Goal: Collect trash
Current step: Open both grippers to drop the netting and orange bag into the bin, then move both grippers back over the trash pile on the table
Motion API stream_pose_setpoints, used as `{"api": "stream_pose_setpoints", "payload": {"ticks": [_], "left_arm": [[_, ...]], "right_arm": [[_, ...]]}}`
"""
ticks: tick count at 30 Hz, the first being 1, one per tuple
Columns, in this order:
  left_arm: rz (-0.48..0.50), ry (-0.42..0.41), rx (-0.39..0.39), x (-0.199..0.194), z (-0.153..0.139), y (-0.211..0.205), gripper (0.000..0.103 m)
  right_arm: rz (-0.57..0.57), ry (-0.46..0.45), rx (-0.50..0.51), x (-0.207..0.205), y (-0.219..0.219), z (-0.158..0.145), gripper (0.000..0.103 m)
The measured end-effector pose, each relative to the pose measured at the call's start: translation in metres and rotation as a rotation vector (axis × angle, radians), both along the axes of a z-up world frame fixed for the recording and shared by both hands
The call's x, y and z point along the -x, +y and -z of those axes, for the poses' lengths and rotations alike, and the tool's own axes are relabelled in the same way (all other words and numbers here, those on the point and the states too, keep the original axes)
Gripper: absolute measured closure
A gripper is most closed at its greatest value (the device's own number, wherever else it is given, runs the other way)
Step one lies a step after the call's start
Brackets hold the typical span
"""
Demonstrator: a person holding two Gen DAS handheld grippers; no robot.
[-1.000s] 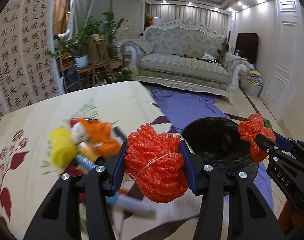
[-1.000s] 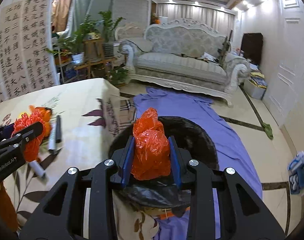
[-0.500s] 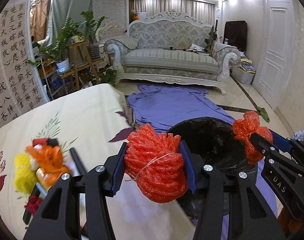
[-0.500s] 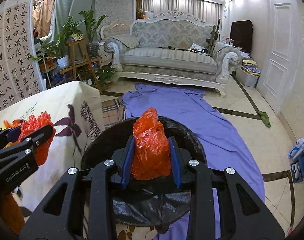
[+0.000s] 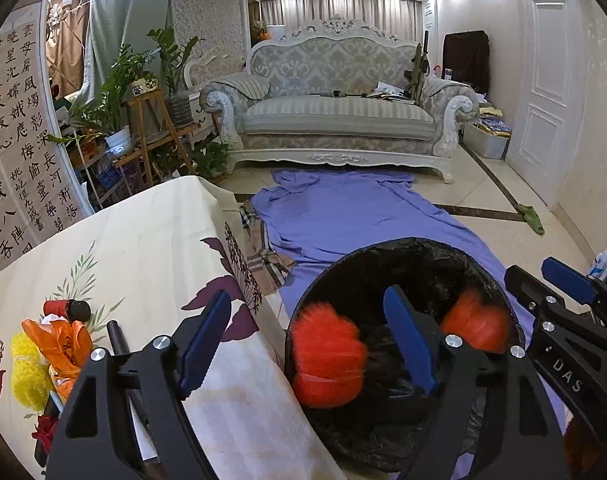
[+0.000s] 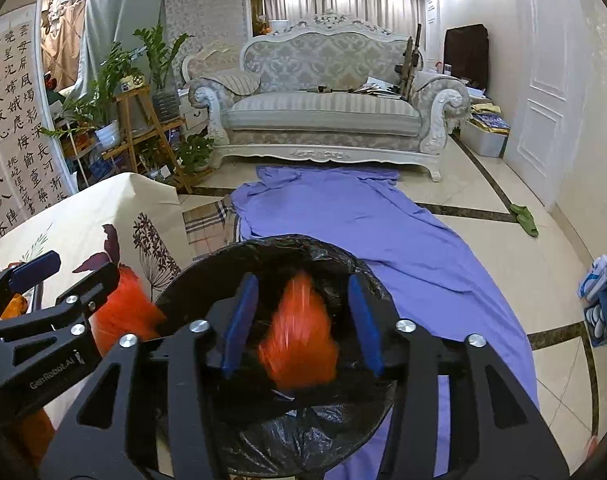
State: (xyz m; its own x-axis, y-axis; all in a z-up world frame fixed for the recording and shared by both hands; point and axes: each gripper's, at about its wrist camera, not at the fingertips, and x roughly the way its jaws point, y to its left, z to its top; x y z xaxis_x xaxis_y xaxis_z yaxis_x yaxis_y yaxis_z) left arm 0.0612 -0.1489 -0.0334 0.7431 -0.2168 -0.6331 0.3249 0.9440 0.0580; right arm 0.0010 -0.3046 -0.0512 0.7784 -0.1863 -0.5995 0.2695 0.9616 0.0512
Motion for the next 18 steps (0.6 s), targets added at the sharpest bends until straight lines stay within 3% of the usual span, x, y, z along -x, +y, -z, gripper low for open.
{"api": "stream_pose_setpoints", "payload": {"ticks": [10,18], "left_arm": [[-0.036,0.014,0.0,0.0,-0.004,0.011,0.022],[-0.087,0.003,-0.012,0.014,-0.014,0.04,0.022]], "right_arm": [[0.02,-0.015,-0.023,0.009,-0.006,-0.006,0.049],[-0.029,-0.008,-0.038,0.014,0.015,-0.009,0.041]]}}
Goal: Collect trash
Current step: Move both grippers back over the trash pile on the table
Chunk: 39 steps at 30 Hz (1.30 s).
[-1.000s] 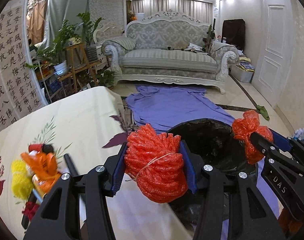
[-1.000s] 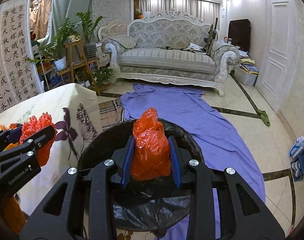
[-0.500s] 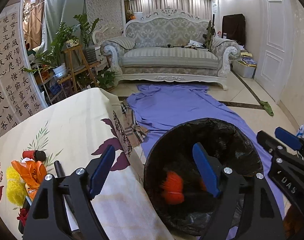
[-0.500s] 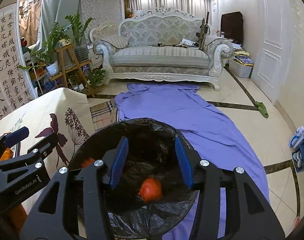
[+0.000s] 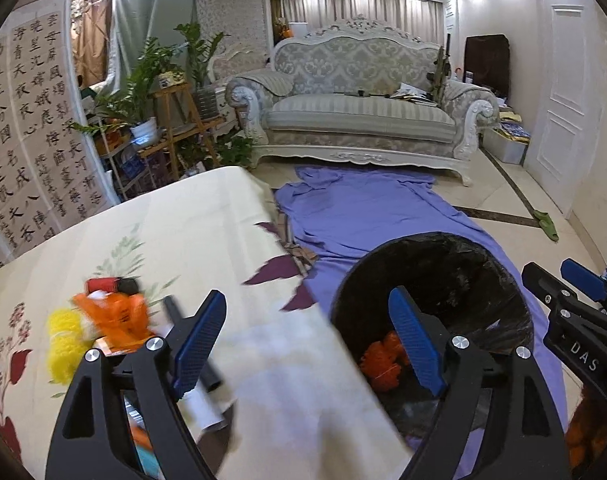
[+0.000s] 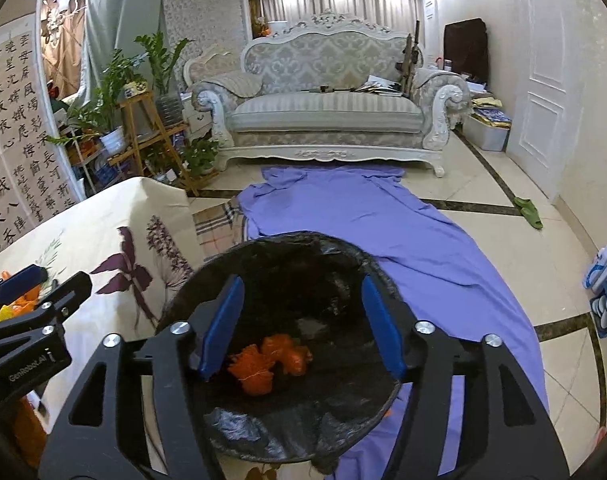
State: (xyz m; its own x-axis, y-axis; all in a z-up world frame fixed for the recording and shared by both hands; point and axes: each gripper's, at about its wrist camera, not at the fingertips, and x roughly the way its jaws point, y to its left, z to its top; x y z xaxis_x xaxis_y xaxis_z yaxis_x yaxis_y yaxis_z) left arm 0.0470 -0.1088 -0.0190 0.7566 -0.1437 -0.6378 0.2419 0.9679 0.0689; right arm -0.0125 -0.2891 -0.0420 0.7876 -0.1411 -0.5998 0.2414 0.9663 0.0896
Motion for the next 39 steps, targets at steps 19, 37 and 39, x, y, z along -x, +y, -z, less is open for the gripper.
{"api": "stream_pose_setpoints", "payload": {"ticks": [19,37,39], "left_arm": [[-0.245,-0.028,-0.02,0.057,-0.01,0.129,0.022],[-0.463,0.034,-0.007,0.093,0.023,0.227,0.022],[-0.473,0.037,-0.004,0.094,0.024,0.232,0.022]], "right_arm": [[-0.257,-0.005,0.001,0.026,0.11,-0.011,0.041],[-0.483,0.044,0.045,0.044,0.199,-0.001,0.041],[-0.502,0.052,0.048,0.045,0.206,0.001,0.041]]}}
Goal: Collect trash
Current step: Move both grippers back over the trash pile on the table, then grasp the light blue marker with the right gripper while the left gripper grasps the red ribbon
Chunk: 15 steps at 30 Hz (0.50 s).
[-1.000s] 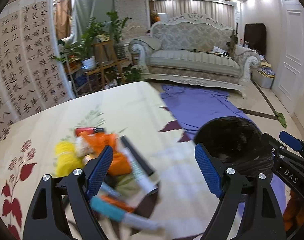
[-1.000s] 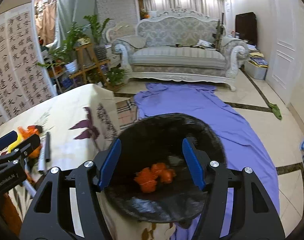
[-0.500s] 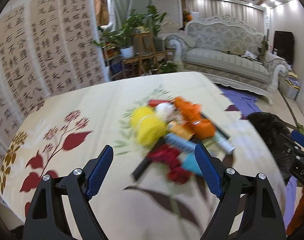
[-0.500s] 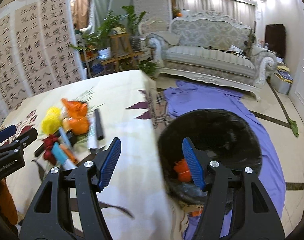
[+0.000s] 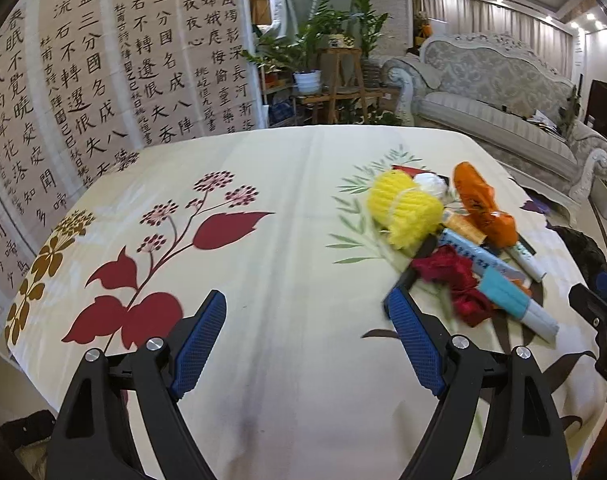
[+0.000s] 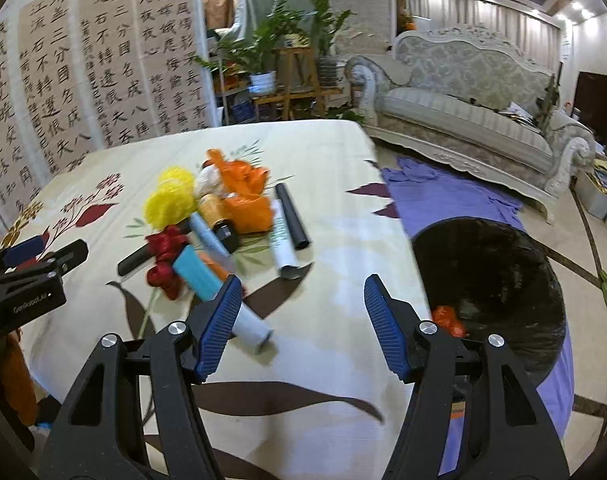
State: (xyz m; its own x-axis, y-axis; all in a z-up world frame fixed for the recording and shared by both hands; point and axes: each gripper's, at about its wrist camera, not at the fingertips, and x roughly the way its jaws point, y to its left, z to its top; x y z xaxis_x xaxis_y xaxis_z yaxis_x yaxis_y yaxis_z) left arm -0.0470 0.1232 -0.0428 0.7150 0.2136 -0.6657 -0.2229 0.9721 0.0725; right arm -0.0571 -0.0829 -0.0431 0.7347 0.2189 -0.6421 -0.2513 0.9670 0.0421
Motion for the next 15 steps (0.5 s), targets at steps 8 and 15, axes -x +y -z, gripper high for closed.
{"api": "stream_pose_setpoints", "payload": {"ticks": [8,15], "left_arm": [[-0.031,0.016,0.019,0.005,0.006,0.016,0.022],[-0.038,0.024,0.043,0.007,0.011,0.024,0.022]], "right_arm": [[-0.058,0.031,0.017,-0.002,0.023,0.008,0.042],[-0.116,0.079,0.036,-0.003,0.043,0.017,0.062]]}}
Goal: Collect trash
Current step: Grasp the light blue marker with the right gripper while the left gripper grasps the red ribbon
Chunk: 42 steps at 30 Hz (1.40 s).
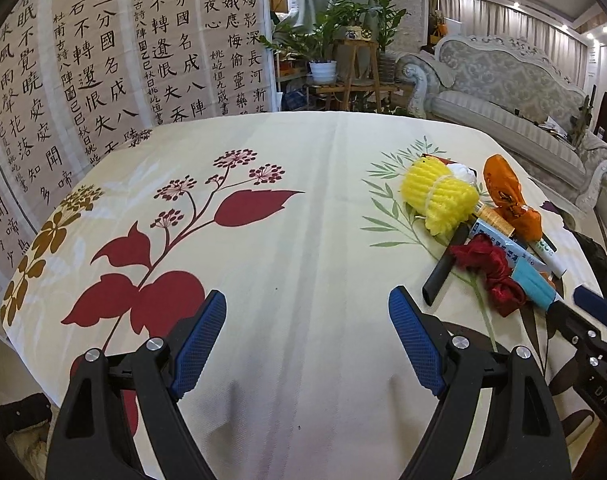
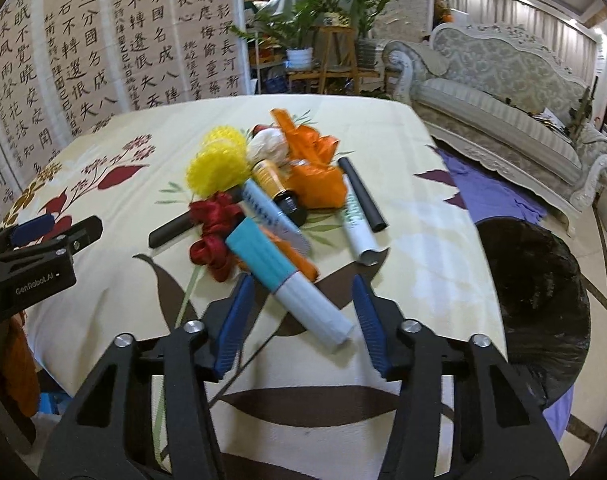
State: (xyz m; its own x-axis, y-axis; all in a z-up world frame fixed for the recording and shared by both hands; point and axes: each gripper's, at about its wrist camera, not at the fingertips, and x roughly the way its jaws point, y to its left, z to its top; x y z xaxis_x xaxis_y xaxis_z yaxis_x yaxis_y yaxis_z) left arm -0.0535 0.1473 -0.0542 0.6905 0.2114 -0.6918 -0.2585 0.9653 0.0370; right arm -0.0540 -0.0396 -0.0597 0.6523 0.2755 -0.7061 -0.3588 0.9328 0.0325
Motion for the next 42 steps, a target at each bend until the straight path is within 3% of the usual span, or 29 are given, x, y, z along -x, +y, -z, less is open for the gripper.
{"api": "stream_pose_setpoints", "payload": {"ticks": [8,12,21,32,42], "left_arm": [[0.0,0.001,0.018,0.0,0.002,0.003,0.022],[0.006,0.002,0.026,0.0,0.003,0.004,0.022],[0.019,-0.001,0.031,0.004,0.003,0.0,0.022],[0.054,-0.018,0.024,0.009,-0.004,-0.022,0.022],[0.119,-0.025,0.014,-0.002,-0.01,-0.056,0.022]], "right_arm": [[-0.032,0.028,-0.008,0.004,0.006,0.003,0.063],[-0.046,0.043,0.004,0.002,0.009,0.006,0.075],[-0.092,0.028,0.03,0.011,0.019,0.008,0.087],[-0.064,-0.026,-0.012,0.026,0.002,-0.009,0.088],[0.068,-0.061,-0.045,0.013,-0.041,-0.016,0.088]]}}
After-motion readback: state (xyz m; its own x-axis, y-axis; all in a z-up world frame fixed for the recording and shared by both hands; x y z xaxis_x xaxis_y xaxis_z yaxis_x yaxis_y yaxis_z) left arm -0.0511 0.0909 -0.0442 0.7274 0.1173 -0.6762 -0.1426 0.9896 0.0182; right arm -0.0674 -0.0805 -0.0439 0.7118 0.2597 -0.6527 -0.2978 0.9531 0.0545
